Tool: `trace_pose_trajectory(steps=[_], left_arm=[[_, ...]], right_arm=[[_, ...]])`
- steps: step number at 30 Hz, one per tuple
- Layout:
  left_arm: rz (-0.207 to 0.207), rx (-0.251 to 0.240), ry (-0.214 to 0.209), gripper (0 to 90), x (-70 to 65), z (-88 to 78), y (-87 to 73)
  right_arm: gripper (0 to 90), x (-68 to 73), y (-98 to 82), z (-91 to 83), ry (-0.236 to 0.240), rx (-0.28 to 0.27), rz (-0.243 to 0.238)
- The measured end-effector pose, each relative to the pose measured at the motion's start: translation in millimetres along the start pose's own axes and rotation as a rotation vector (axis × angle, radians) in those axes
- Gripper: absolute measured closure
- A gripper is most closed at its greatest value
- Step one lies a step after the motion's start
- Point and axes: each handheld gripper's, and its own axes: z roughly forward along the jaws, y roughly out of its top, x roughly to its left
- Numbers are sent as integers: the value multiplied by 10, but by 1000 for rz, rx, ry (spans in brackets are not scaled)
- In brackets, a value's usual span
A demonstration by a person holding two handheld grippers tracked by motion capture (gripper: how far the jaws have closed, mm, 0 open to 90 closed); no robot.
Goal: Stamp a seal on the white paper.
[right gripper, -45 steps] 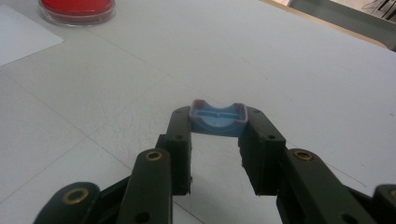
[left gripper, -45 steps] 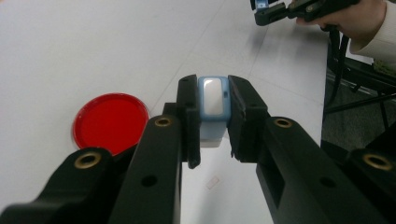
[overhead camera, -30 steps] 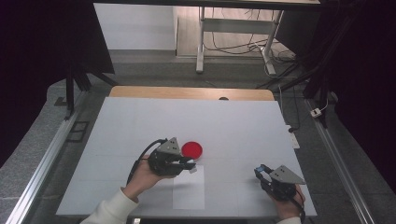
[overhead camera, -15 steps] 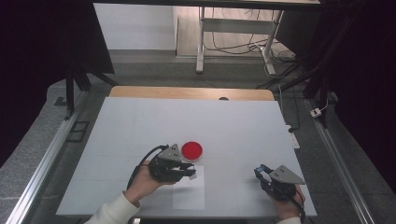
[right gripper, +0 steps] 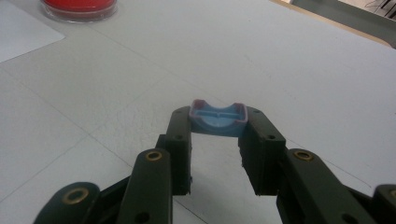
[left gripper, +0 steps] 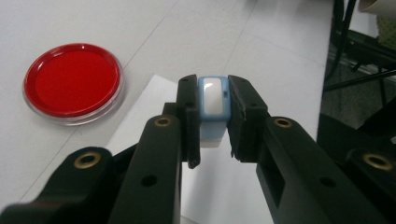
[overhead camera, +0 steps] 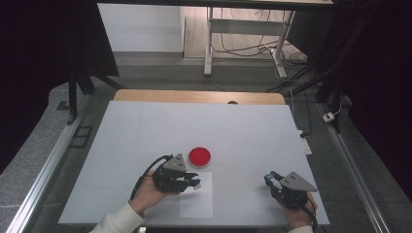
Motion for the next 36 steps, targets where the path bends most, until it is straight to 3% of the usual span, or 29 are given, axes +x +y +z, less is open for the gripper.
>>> trace_pose_trajectory(steps=[23,36], left_arm=[[17,52,9,750,19,173,-72],[11,54,17,750,32,196,-92]], right_arm=[[649,-3,-6,8,2,0,0],[649,-4,-7,11,2,1,-1]])
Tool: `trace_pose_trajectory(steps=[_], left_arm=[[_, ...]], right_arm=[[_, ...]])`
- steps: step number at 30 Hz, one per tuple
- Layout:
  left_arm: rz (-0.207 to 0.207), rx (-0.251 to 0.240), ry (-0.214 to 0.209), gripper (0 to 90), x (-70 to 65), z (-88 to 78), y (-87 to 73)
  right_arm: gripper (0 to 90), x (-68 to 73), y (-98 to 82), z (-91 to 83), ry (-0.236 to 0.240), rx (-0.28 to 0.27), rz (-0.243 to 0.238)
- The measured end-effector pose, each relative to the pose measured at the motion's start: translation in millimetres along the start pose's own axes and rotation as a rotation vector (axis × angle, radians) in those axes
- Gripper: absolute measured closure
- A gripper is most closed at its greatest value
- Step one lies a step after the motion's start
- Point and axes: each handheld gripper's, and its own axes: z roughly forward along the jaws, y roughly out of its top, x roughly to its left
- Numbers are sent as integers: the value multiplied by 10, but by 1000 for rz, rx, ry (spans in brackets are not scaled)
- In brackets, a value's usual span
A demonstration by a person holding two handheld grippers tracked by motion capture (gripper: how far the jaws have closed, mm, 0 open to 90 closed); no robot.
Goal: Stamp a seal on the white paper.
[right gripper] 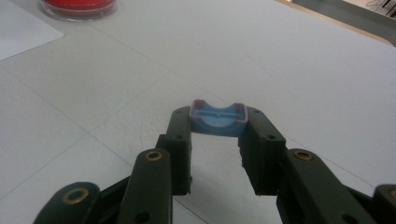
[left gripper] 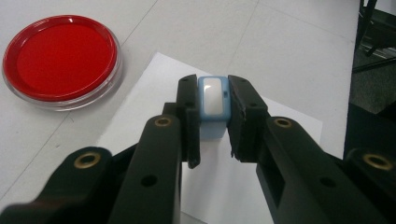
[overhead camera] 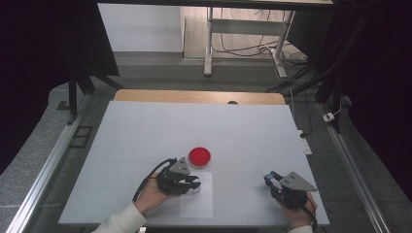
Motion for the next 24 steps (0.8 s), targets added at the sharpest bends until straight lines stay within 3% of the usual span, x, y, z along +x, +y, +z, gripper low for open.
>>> trace_pose_trajectory(steps=[24], left_arm=[[24,24,17,749,-25,37,-3]], right_arm=[[649,-3,-1,-1,-5,7,-2]])
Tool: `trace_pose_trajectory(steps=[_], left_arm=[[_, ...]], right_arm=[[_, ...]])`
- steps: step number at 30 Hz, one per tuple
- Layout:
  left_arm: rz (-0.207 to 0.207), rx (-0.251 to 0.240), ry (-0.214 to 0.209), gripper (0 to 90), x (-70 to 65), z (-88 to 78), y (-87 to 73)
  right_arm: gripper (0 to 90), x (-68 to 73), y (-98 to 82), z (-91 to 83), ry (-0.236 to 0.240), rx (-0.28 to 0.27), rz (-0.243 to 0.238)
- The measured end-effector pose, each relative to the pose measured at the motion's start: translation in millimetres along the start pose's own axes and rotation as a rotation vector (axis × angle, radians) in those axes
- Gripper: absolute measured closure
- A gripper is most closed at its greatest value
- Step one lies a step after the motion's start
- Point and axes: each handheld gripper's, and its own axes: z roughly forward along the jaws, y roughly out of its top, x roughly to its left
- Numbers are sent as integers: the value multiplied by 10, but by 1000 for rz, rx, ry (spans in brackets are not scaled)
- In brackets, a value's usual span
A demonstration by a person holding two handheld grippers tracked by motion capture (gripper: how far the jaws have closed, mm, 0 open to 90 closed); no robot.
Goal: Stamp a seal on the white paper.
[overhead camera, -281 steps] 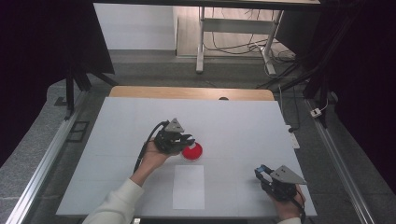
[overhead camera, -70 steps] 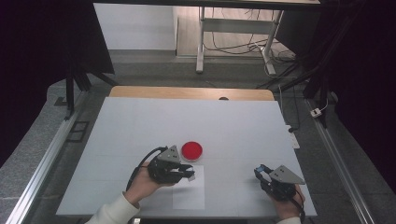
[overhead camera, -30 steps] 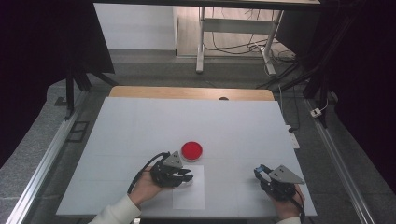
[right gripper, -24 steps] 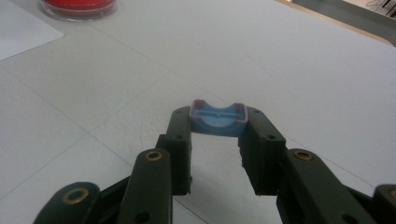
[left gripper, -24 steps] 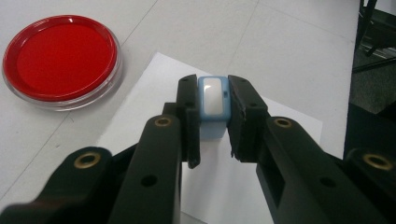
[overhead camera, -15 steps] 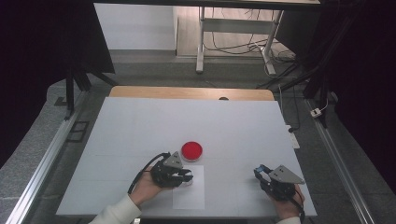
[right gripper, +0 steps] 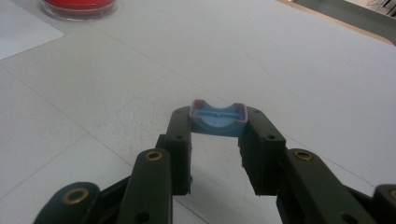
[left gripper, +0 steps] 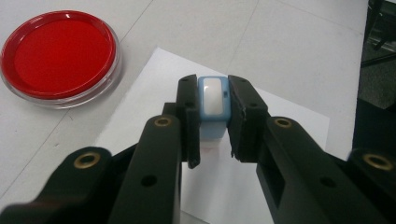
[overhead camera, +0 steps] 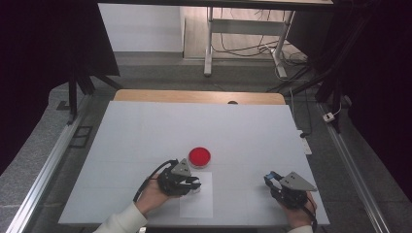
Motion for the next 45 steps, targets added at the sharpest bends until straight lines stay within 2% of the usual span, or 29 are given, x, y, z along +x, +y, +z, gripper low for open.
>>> trace_pose_trajectory(steps=[5,16,27,34,45], left_arm=[[14,19,7,749,-10,15,2],[9,27,13,751,-22,17,7],[47,74,47,755,-86,37,44],[42,90,53,757,-95,57,54],[54,106,67,759,-120,69,73]], right_arm=[[649,0,0,0,4,-2,1],[649,2,-1,3,4,-1,1],[649,5,-4,7,8,-3,1],[649,8,-2,2,2,2,-1],[649,16,1,0,0,3,-1]])
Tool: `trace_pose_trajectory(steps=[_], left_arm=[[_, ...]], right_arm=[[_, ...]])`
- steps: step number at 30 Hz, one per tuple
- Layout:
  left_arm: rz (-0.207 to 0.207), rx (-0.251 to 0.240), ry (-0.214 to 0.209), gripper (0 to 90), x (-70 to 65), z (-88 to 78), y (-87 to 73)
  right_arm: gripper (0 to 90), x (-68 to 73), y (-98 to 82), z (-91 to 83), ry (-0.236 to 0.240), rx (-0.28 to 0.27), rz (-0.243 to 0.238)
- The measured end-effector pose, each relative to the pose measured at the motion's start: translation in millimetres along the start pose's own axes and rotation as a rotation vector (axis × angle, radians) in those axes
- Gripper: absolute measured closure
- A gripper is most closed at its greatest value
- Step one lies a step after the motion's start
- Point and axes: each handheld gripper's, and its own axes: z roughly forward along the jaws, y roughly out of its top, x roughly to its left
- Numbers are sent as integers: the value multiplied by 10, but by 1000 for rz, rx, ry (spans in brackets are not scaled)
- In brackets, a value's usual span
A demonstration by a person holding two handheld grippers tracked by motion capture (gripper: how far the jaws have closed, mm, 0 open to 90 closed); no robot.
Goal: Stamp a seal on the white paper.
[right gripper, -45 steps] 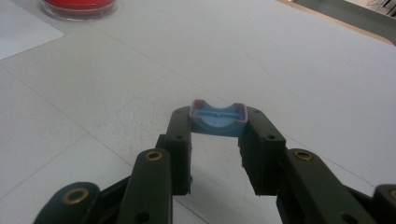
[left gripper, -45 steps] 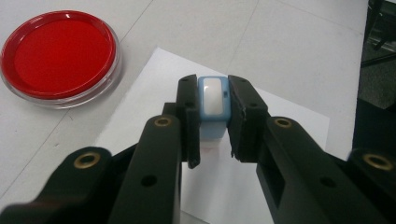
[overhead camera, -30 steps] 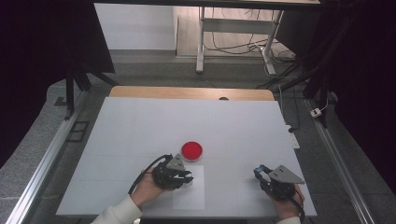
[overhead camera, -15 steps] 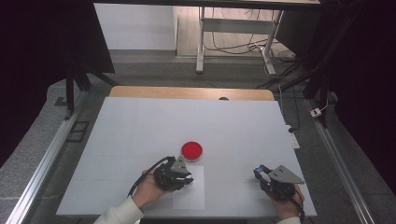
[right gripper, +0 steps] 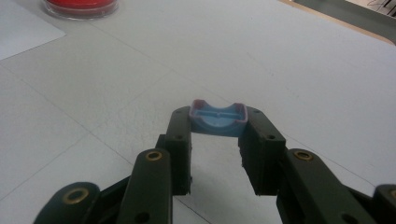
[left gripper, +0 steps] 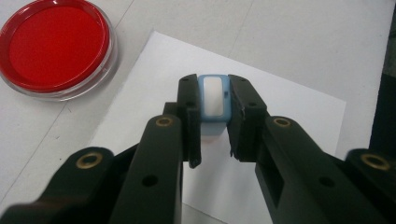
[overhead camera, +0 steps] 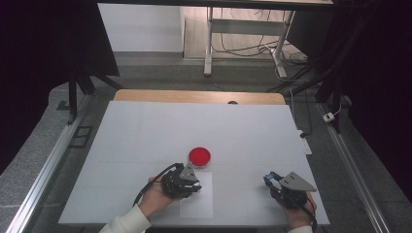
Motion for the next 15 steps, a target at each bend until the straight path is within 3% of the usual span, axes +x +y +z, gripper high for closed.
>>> trace_pose_trajectory(steps=[15], left_arm=[[-1,7,-5,760,11,5,6]], right_arm=[[649,10,3,1,8,-4,1]])
